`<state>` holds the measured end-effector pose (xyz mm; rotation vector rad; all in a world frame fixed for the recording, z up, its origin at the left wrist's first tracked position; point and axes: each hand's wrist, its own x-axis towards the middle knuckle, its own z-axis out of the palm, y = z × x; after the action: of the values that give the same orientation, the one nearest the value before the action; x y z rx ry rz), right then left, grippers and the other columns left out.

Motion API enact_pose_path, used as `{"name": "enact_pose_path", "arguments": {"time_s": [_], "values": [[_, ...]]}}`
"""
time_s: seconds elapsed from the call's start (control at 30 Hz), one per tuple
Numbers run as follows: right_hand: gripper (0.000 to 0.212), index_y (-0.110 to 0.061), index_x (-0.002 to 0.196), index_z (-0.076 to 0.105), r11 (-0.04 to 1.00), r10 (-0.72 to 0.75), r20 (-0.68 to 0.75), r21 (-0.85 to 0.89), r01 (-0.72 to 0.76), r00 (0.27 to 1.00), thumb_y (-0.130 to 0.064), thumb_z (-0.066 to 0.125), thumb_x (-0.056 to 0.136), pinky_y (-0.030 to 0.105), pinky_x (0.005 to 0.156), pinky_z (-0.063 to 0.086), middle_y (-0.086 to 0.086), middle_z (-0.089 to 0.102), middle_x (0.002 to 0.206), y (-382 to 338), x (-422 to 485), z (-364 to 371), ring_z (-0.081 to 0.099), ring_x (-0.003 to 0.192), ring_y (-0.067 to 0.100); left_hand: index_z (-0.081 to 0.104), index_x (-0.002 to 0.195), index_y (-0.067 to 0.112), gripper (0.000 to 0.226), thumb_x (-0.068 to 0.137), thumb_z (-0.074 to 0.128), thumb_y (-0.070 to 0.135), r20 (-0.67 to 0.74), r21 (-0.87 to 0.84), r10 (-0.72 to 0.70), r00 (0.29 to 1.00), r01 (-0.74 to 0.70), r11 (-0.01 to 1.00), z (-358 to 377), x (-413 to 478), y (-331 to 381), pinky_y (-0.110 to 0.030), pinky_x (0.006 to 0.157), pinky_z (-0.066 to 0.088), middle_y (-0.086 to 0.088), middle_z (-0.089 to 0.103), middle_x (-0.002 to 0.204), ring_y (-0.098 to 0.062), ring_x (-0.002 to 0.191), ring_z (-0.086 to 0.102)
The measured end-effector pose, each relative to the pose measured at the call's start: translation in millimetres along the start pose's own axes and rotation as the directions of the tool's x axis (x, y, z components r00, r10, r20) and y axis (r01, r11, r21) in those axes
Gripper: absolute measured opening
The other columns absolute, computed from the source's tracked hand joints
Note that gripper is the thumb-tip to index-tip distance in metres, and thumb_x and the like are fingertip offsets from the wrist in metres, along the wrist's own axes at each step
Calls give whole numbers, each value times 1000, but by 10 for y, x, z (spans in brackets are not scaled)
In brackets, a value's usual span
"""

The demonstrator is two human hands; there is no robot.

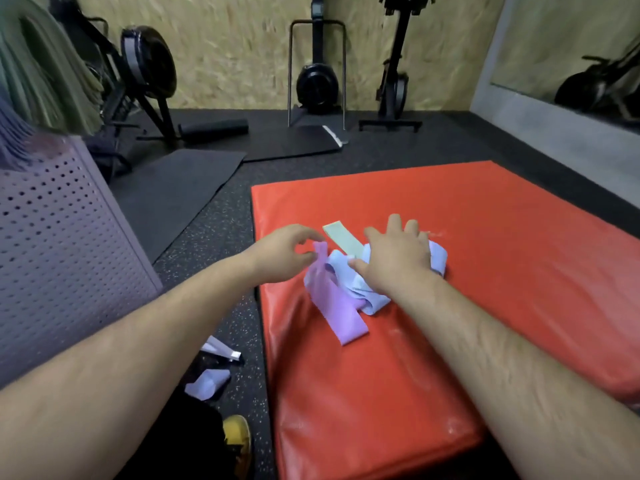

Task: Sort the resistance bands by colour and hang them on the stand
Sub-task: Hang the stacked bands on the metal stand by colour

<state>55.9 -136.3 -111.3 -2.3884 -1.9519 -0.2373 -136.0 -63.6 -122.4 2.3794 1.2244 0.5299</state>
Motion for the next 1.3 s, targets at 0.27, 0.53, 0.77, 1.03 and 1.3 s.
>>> {"name": "enact_pose_path", "arguments": {"time_s": [0.27, 0.53, 0.77, 1.03, 1.3], "values": [[38, -21, 133, 52, 823, -392, -116, 399, 404, 913, -35, 49, 98, 45, 96, 44, 9, 55, 124, -1250, -153, 96, 50, 116, 35, 69, 116, 17, 28, 90, 61, 10, -71, 17, -52, 996, 53, 998, -512, -547, -607, -21, 82, 48, 3, 66, 107, -12, 97, 63], [49, -20, 144, 38, 819, -528, 352, 453, 353, 773, -20, 51, 96, 44, 102, 39, 10, 45, 136, -2651, -175, 1246, 42, 129, 34, 57, 130, 17, 36, 94, 58, 18, -6, -84, -374, 927, 373, 924, 299, -1433, -2272, -33, 92, 50, 2, 65, 119, -15, 106, 63], [67, -22, 151, 30, 909, -416, 676, 334, 251, 608, -26, 64, 93, 46, 112, 35, 8, 30, 155, -3207, -233, 2514, 32, 141, 35, 67, 98, 21, 29, 80, 55, 40, 303, -40, -538, 786, 575, 817, 1836, -1910, -3835, -40, 79, 55, -2, 69, 101, -21, 97, 67], [73, -22, 154, 24, 913, -400, 750, 273, 304, 527, -24, 62, 92, 45, 114, 32, 9, 25, 158, -3454, -227, 3342, 30, 142, 34, 56, 137, 22, 63, 82, 53, 51, 343, 201, -757, 556, 744, 637, 2436, -2004, -4303, -39, 116, 30, -16, 16, 162, -33, 145, 28], [71, -17, 151, 28, 917, -383, 748, 235, 323, 542, -20, 63, 89, 43, 112, 35, 8, 30, 154, -3415, -144, 3196, 33, 140, 31, 66, 121, 14, 33, 96, 54, 31, 304, 159, -741, 599, 735, 660, 2313, -1993, -4327, -36, 97, 43, -13, 65, 114, -31, 113, 60]]}}
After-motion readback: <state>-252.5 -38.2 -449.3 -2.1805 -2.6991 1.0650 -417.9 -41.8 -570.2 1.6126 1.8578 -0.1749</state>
